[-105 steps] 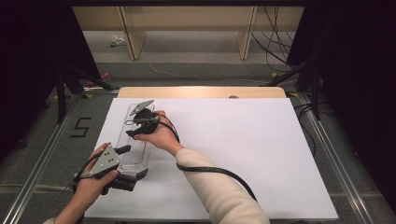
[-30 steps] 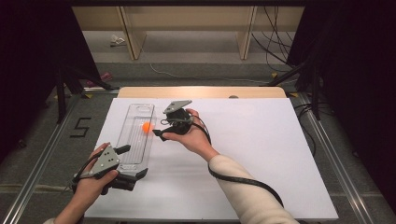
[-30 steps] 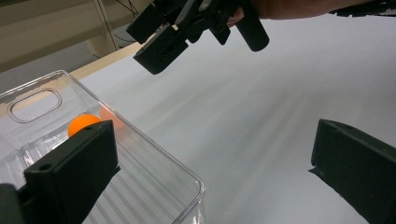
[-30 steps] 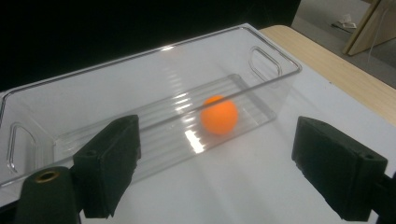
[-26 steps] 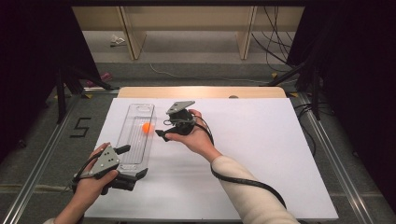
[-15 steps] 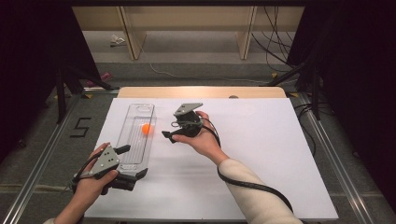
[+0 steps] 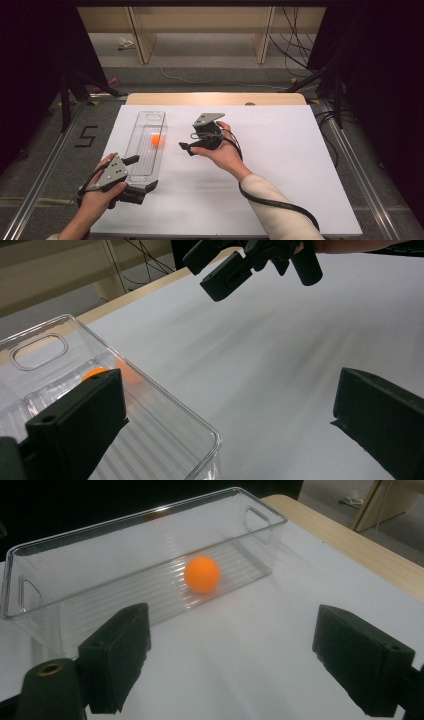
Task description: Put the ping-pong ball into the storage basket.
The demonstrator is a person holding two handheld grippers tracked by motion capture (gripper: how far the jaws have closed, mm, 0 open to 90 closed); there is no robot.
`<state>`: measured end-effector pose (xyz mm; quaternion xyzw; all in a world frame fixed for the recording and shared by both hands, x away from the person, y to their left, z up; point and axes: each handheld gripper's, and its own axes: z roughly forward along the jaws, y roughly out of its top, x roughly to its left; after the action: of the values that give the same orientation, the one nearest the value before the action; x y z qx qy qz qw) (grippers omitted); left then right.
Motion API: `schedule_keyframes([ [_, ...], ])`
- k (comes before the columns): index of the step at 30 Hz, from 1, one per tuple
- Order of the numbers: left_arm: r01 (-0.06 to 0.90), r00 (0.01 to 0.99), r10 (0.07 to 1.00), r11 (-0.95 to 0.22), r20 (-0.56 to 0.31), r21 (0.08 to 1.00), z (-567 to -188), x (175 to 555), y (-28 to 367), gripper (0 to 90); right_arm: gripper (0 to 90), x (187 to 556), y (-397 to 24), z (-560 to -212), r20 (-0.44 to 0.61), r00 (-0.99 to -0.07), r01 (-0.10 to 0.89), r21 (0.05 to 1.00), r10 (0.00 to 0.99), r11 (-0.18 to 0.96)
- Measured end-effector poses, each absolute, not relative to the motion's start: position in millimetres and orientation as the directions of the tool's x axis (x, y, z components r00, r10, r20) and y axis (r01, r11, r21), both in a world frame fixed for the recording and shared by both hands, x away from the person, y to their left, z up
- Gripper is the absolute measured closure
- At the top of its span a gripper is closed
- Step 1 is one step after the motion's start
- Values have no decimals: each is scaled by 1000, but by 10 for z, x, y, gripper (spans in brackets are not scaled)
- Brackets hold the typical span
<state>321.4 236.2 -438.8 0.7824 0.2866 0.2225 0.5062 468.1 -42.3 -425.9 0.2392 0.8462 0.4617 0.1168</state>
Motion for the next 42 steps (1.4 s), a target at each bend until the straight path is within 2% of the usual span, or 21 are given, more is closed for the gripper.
schedule_keyframes([
  [42, 222, 734, 677, -322, 59, 920, -4389, 3219, 2368, 0, 165, 4434, -1077, -4275, 45, -820, 332, 849, 570, 411],
])
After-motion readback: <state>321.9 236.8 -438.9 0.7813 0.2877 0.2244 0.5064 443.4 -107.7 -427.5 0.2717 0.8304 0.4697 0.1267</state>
